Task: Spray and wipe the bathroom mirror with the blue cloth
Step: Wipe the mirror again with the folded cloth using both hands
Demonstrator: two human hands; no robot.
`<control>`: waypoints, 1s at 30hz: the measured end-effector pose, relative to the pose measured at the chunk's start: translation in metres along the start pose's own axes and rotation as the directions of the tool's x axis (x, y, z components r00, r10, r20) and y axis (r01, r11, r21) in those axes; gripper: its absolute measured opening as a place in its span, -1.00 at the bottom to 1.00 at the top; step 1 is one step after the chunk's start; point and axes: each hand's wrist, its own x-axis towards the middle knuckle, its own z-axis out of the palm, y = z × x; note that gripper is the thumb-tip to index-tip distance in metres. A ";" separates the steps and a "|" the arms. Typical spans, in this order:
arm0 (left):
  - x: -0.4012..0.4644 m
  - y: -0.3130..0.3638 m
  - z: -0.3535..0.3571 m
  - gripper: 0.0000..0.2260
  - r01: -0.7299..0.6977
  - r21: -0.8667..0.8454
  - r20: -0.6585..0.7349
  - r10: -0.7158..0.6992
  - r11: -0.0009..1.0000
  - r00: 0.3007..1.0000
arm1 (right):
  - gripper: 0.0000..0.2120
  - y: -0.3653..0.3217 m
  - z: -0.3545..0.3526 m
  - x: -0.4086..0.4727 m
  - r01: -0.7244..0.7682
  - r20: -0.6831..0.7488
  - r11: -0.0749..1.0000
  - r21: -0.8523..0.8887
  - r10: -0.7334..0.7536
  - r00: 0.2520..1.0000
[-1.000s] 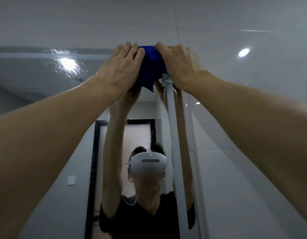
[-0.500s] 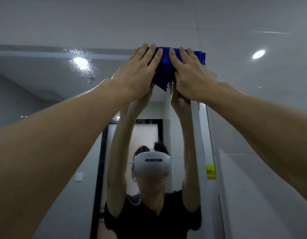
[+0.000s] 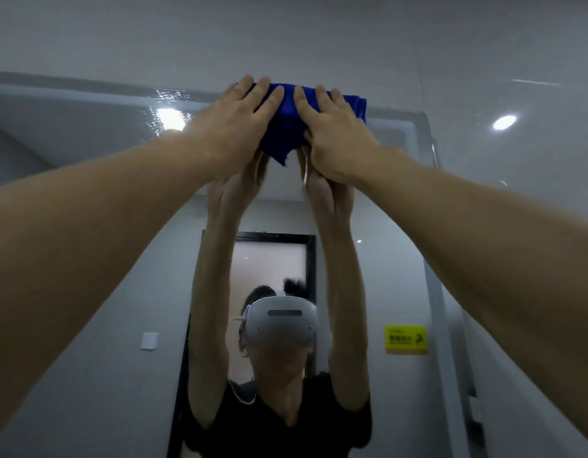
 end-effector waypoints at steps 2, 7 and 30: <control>-0.006 -0.014 -0.003 -0.34 0.032 -0.021 0.021 -0.031 0.999 0.999 | -0.37 -0.015 0.002 0.009 0.014 -0.001 1.000 -0.005 -0.014 1.000; -0.013 -0.022 -0.007 -0.38 0.053 -0.082 0.014 -0.052 0.995 0.999 | -0.37 -0.026 0.003 0.014 0.010 0.004 1.000 -0.025 -0.010 1.000; -0.223 0.076 0.000 -0.46 0.051 -0.311 -0.072 -0.076 0.949 0.994 | -0.42 -0.074 0.073 -0.199 0.079 -0.100 0.983 0.166 -0.063 0.993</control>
